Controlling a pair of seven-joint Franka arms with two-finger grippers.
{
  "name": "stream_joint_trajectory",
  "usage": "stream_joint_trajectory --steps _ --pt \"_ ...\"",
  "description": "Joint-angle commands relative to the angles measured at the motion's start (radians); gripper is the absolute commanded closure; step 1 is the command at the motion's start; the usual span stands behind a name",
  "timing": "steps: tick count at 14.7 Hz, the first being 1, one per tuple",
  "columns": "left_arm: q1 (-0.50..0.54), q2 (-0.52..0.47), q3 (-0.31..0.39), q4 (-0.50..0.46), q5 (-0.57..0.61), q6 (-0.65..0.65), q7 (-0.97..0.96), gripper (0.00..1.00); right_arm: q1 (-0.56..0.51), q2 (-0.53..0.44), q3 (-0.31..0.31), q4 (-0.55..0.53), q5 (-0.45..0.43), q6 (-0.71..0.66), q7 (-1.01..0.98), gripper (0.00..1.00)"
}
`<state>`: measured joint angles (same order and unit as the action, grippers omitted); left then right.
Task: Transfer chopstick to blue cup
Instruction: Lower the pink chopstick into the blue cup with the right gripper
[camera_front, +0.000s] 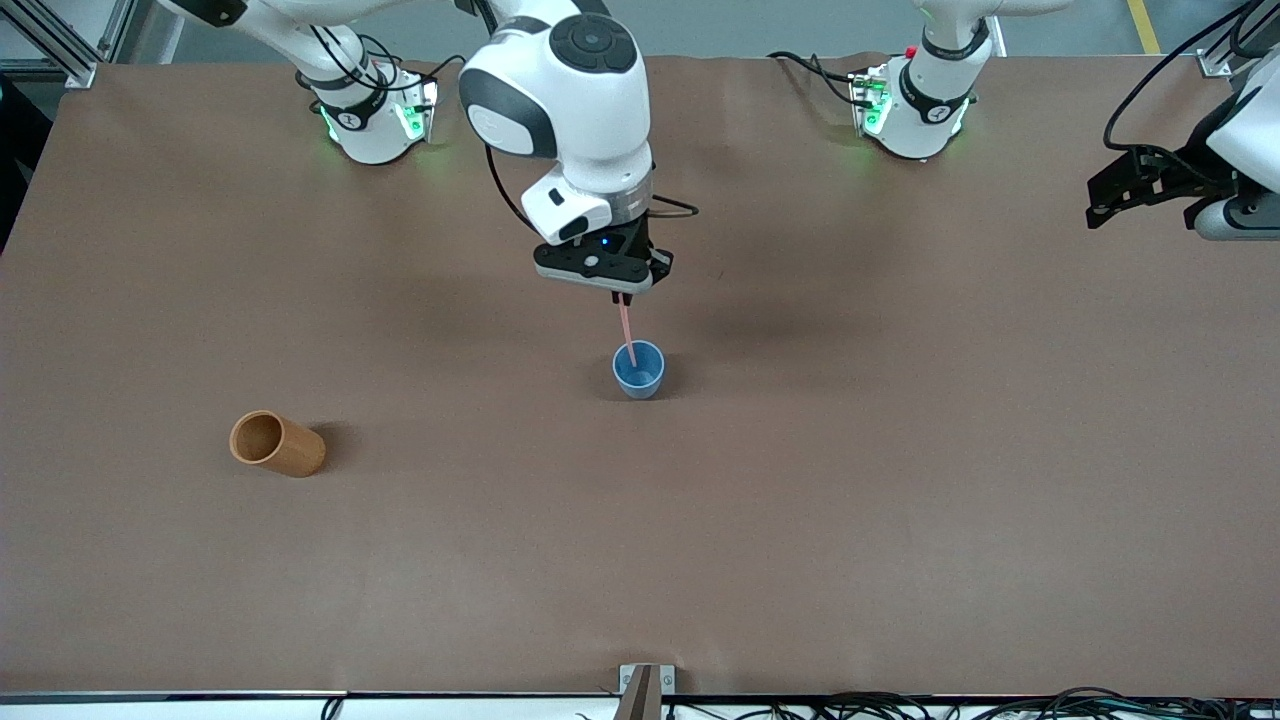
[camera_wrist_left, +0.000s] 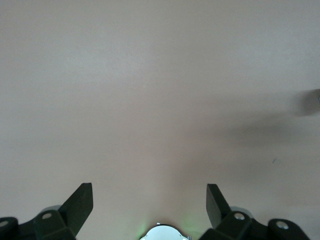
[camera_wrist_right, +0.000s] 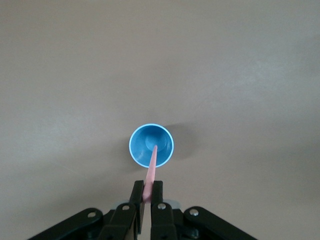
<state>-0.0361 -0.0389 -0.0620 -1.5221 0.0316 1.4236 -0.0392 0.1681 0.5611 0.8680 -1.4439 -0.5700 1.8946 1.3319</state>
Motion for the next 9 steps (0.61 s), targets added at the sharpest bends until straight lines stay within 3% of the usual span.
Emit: stream_joint_trajectory --steps 1,4,5,6,8,9 --pt "0.001 -0.027 0.001 -0.033 -0.015 0.02 0.004 0.0 0.016 0.063 0.012 0.022 -0.059 -0.006 0.027 0.93" --pt "0.001 -0.041 -0.001 -0.058 -0.016 0.049 -0.008 0.0 0.05 0.083 -0.01 0.022 -0.071 0.015 0.027 0.89" --pt "-0.001 -0.042 -0.002 -0.061 -0.016 0.052 -0.01 0.0 0.05 0.083 -0.012 0.022 -0.07 0.036 0.026 0.81" --pt "-0.001 -0.042 -0.002 -0.061 -0.019 0.054 -0.013 0.0 0.042 0.083 -0.012 0.023 -0.068 0.041 0.021 0.67" --pt "-0.002 -0.041 -0.004 -0.056 -0.019 0.054 -0.01 0.0 0.03 0.082 -0.012 0.028 -0.07 0.04 0.013 0.25" --pt "-0.008 -0.039 -0.002 -0.055 -0.019 0.055 -0.01 0.0 0.015 0.079 -0.012 0.03 -0.07 0.04 0.007 0.12"
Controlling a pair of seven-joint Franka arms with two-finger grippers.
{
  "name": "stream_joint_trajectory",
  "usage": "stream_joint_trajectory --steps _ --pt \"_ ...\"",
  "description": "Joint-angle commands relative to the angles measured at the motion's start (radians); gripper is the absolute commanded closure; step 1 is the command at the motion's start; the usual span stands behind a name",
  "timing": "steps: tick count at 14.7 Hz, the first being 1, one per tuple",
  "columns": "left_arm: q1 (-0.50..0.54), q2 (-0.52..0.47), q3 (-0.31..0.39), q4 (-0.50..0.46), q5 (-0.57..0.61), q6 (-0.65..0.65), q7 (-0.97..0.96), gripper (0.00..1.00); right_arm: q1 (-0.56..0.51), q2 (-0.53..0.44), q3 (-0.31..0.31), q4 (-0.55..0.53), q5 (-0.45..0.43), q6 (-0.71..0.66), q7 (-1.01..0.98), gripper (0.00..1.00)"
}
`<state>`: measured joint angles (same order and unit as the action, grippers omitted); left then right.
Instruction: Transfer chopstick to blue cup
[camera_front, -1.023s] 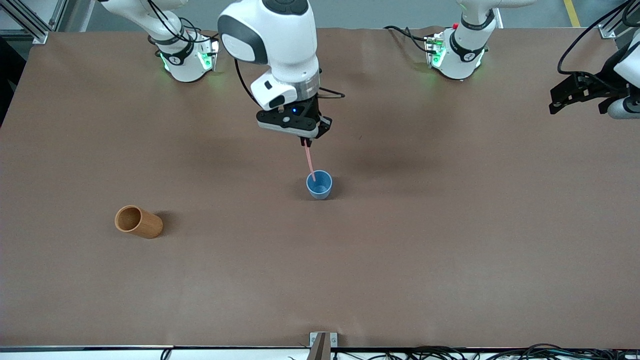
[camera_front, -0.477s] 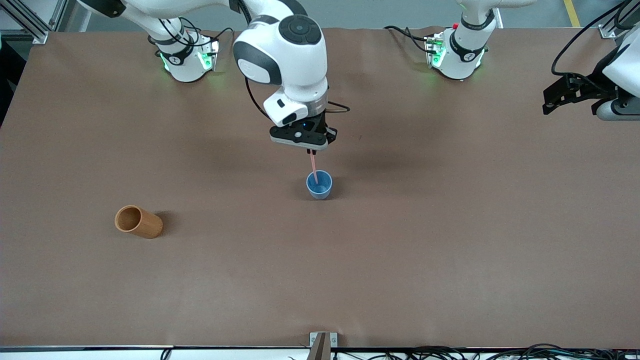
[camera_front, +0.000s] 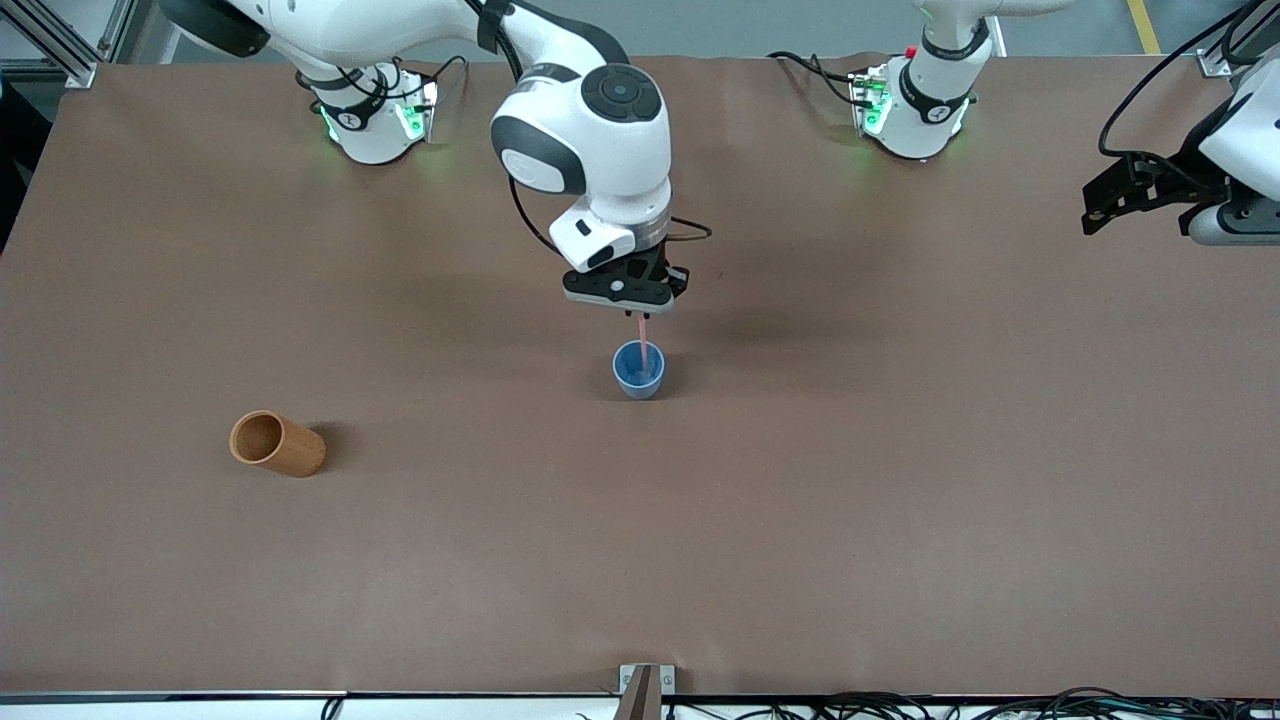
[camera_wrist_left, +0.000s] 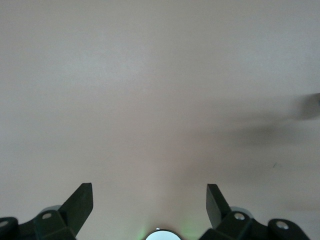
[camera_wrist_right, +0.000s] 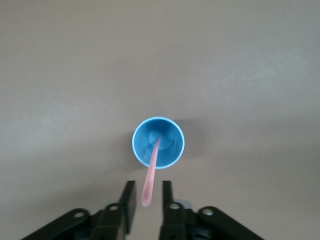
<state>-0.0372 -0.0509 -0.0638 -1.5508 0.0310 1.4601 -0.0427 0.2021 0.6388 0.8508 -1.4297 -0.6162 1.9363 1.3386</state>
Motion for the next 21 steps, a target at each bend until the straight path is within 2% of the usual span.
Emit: stream_joint_trajectory --steps 1,2,4,6,9,11,13,15,19,21 --pt "-0.009 -0.027 -0.002 -0.026 -0.019 0.022 -0.009 0.0 -0.039 -0.001 0.008 0.02 -0.022 -0.002 -0.006 0.04" --pt "-0.007 -0.027 -0.002 -0.026 -0.02 0.022 -0.009 0.0 -0.056 -0.004 0.01 0.026 -0.02 -0.002 -0.012 0.0" --pt "-0.006 -0.029 -0.002 -0.028 -0.036 0.02 -0.008 0.0 -0.101 -0.011 0.016 0.038 -0.016 -0.008 -0.051 0.0" --pt "-0.006 -0.029 -0.002 -0.026 -0.036 0.017 -0.006 0.0 -0.162 -0.062 0.021 0.037 0.013 -0.014 -0.126 0.0" --pt "-0.007 -0.026 -0.002 -0.023 -0.037 0.019 0.007 0.0 -0.251 -0.167 -0.002 0.037 0.133 -0.095 -0.299 0.0" --pt "-0.006 -0.026 -0.001 -0.023 -0.037 0.019 0.014 0.0 -0.262 -0.266 -0.112 0.037 0.212 -0.151 -0.422 0.0" --pt "-0.006 -0.026 -0.001 -0.023 -0.037 0.017 0.014 0.0 -0.26 -0.374 -0.275 0.022 0.359 -0.177 -0.594 0.0" --pt "-0.007 -0.024 -0.001 -0.021 -0.036 0.017 0.014 0.0 -0.254 -0.46 -0.428 -0.024 0.455 -0.181 -0.756 0.0" --pt "-0.006 -0.024 -0.001 -0.021 -0.036 0.016 0.014 0.0 -0.25 -0.603 -0.651 -0.152 0.55 -0.186 -1.004 0.0" --pt "-0.007 -0.026 -0.001 -0.023 -0.039 0.014 0.003 0.0 -0.233 -0.655 -0.748 -0.19 0.57 -0.227 -1.106 0.0"
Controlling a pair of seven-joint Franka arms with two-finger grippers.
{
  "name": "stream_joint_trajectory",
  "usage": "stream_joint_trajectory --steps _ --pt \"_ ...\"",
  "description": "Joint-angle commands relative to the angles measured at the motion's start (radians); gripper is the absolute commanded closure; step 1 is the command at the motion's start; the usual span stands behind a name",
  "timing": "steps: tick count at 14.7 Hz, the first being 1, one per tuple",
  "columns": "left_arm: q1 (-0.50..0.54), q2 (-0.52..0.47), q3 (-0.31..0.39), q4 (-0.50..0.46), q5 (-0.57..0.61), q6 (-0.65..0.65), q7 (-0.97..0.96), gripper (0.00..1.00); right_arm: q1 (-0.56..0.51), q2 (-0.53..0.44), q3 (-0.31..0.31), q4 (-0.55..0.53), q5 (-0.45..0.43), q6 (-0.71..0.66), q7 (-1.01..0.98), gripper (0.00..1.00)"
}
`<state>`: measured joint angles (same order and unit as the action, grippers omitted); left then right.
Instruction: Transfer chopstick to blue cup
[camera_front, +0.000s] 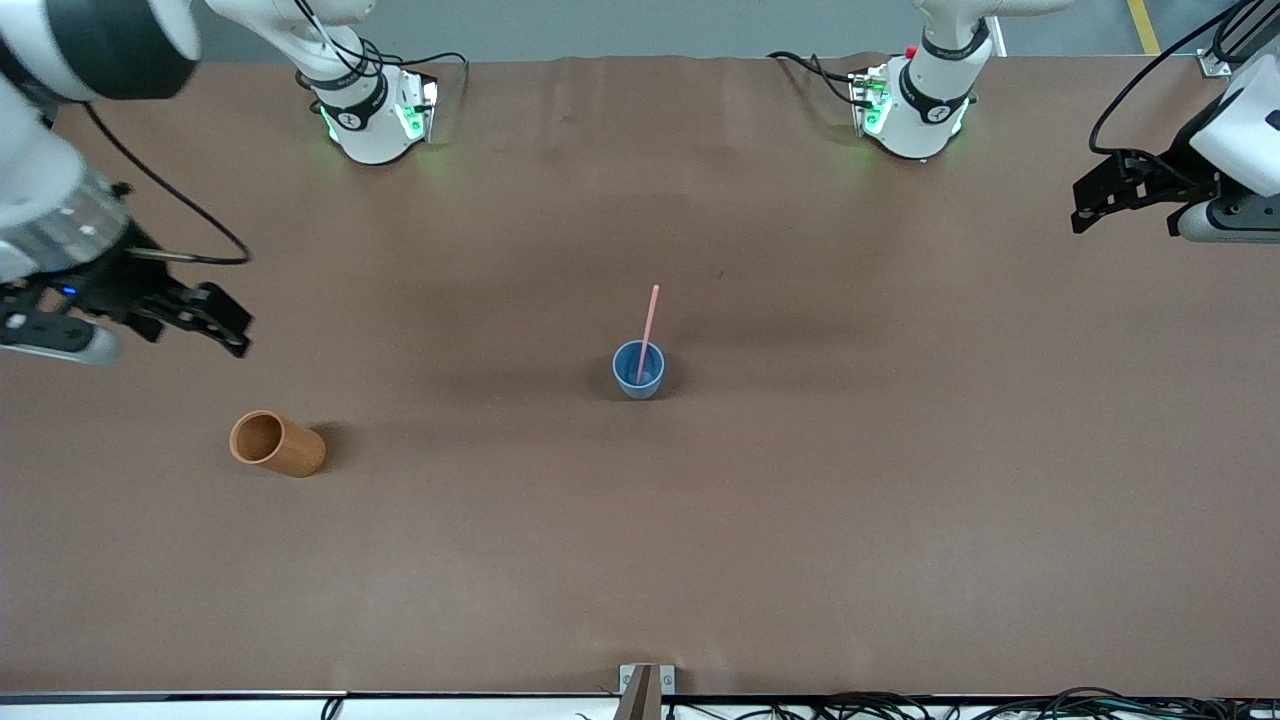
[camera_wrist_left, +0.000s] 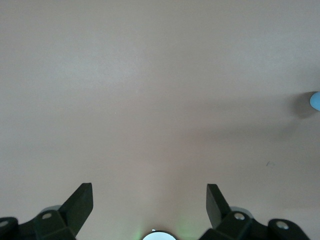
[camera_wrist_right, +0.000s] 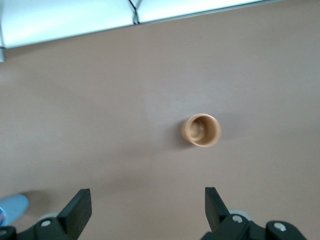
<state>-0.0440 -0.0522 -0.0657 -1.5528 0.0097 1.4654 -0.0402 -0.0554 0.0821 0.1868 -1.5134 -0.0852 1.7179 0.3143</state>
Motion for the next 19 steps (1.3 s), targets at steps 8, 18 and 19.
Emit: stream_joint_trajectory --steps 8,18,19 --pt "0.0 -0.02 0.001 -0.013 -0.013 0.006 0.005 0.0 0.039 -0.124 -0.239 0.011 0.044 -0.185 -0.313 0.0" --pt "-0.002 -0.009 0.003 0.007 -0.002 0.006 0.0 0.0 0.043 -0.113 -0.287 0.041 0.084 -0.287 -0.379 0.0" --pt "-0.002 -0.009 0.003 0.007 -0.002 0.006 -0.001 0.0 0.042 -0.113 -0.287 0.032 0.088 -0.281 -0.377 0.0"
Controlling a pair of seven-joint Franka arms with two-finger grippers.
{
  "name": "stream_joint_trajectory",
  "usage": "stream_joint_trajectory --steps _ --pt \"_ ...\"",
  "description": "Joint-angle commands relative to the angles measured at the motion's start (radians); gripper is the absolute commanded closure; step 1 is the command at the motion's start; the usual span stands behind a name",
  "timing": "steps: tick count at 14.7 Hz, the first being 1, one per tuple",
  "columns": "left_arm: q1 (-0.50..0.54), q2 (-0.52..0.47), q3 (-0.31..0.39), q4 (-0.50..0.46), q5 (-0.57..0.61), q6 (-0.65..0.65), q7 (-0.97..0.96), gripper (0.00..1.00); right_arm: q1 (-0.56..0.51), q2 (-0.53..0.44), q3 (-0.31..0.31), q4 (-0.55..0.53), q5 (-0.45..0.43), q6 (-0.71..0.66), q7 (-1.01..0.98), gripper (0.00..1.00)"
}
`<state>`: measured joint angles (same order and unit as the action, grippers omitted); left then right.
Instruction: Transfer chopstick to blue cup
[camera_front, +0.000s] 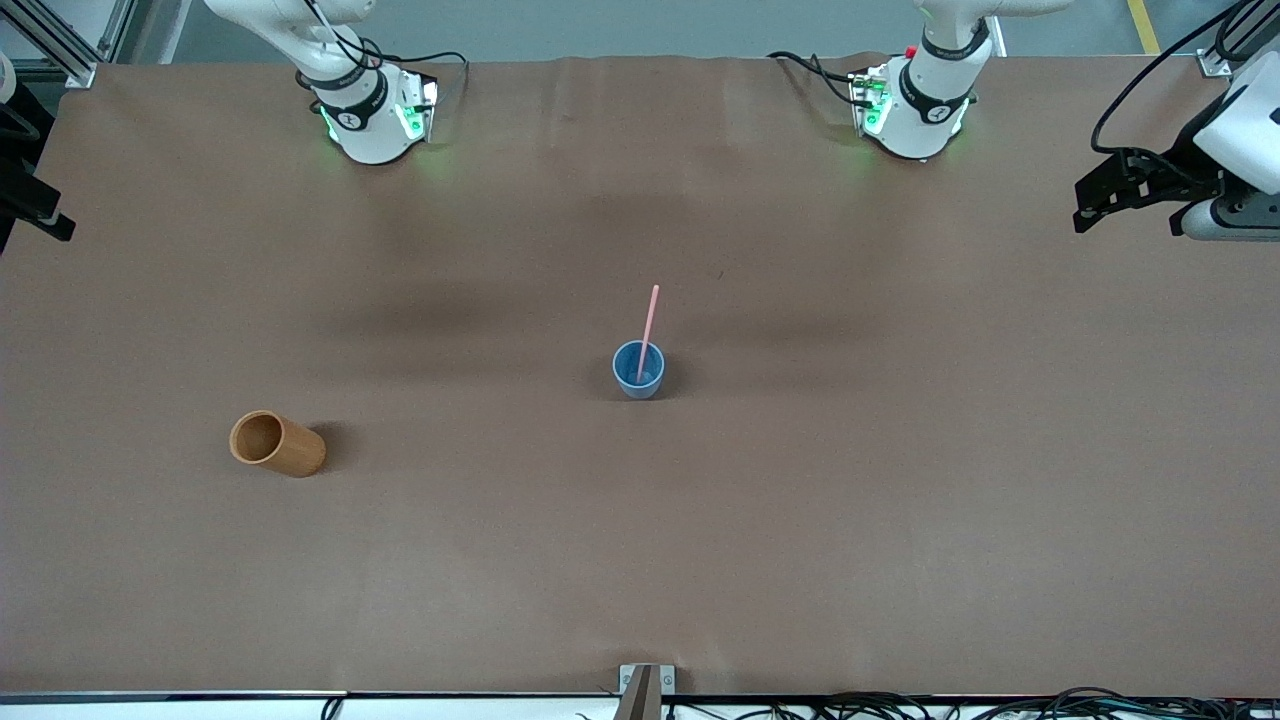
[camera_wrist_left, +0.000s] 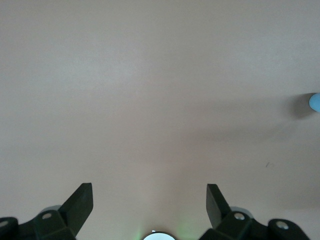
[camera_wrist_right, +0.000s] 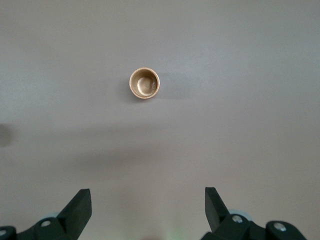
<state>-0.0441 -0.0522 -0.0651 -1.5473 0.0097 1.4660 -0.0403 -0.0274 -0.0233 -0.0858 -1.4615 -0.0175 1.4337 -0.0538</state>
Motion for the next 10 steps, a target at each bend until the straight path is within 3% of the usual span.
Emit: stream_joint_trajectory --steps 1,10 --pt "-0.002 -0.009 0.002 0.001 -0.002 0.005 -0.004 0.0 0.012 -0.007 -0.014 -0.025 0.024 0.007 -0.009 0.0" --pt "-0.005 -0.006 0.002 0.004 -0.002 0.005 -0.007 0.0 0.012 -0.006 -0.014 -0.028 0.024 0.022 -0.011 0.0"
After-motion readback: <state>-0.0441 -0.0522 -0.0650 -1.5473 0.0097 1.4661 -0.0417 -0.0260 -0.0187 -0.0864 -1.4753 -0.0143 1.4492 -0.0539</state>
